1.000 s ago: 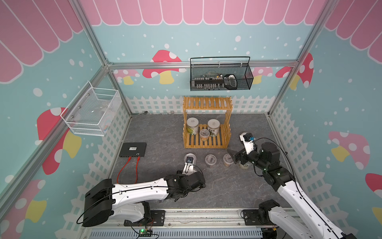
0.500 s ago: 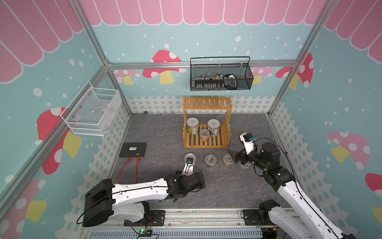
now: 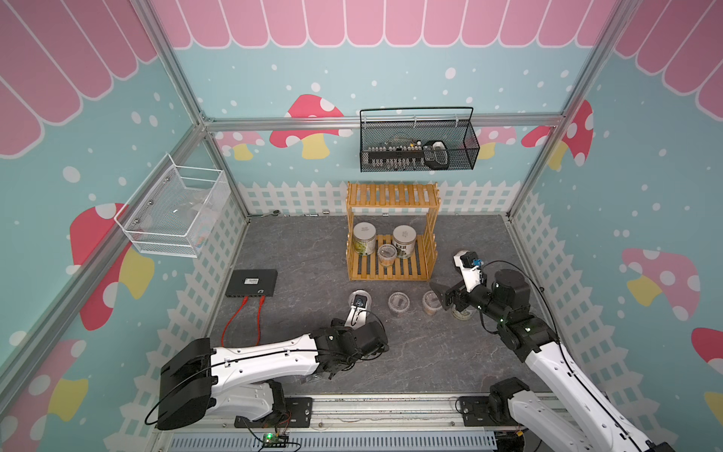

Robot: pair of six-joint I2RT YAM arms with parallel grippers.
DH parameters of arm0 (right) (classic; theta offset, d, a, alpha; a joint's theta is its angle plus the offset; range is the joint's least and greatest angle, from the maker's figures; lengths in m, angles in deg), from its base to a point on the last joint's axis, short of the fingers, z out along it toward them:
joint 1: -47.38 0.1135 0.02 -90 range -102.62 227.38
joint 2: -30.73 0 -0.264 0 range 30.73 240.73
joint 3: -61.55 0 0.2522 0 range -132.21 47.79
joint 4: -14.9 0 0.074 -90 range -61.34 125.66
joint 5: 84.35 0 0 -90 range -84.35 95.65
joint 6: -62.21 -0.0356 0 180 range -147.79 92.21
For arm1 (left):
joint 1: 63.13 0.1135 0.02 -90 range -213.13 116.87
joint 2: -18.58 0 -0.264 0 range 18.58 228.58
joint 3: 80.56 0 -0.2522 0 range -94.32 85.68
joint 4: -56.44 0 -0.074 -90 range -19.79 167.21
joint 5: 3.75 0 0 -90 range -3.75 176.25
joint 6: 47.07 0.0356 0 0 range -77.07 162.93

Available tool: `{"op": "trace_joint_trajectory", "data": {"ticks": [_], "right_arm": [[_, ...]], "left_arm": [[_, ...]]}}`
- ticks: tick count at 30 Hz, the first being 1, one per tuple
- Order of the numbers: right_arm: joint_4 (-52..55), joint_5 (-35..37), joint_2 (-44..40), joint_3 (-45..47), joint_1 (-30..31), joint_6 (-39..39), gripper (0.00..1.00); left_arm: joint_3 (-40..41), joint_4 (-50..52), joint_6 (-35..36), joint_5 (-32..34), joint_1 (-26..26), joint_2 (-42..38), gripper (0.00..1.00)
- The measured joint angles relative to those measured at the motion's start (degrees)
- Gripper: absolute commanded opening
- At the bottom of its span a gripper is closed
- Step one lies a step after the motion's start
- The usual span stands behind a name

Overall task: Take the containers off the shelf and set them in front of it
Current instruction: 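Place the container at the center of the board, then pick up a container from the shelf.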

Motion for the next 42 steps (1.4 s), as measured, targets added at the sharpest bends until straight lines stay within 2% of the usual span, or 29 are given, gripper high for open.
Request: {"op": "trace_joint_trajectory", "data": {"ticks": [10,15,18,26,33,42], "right_arm": [[-2.6,-3.2,2.1,0.0,0.0,-0.2,0.99],[-6.0,-6.3,4.4,0.0,0.2,-2.3,0.98],[-7.8,-5.9,7.0,0.0,2.3,-4.1,0.98],[-13.2,4.5,18.9,-1.4,13.2,-11.7,0.98],[-16.5,15.5,32.7,-8.7,16.0,-20.3,0.98],[-15.2,27.8,47.3,-21.8,18.8,-26.7,0.98]], "left_arm": [[-2.9,-3.0,4.3,-1.9,2.5,0.0,0.95],[-6.3,-4.8,8.7,-2.9,6.0,0.4,0.96],[-8.3,-6.9,11.8,-4.1,8.8,0.4,0.96],[-9.7,-11.6,18.7,-10.5,20.6,0.4,0.96],[-11.7,-14.6,22.2,-15.9,28.7,0.4,0.96],[-11.8,-17.6,23.6,-22.2,34.8,0.6,0.96]]}}
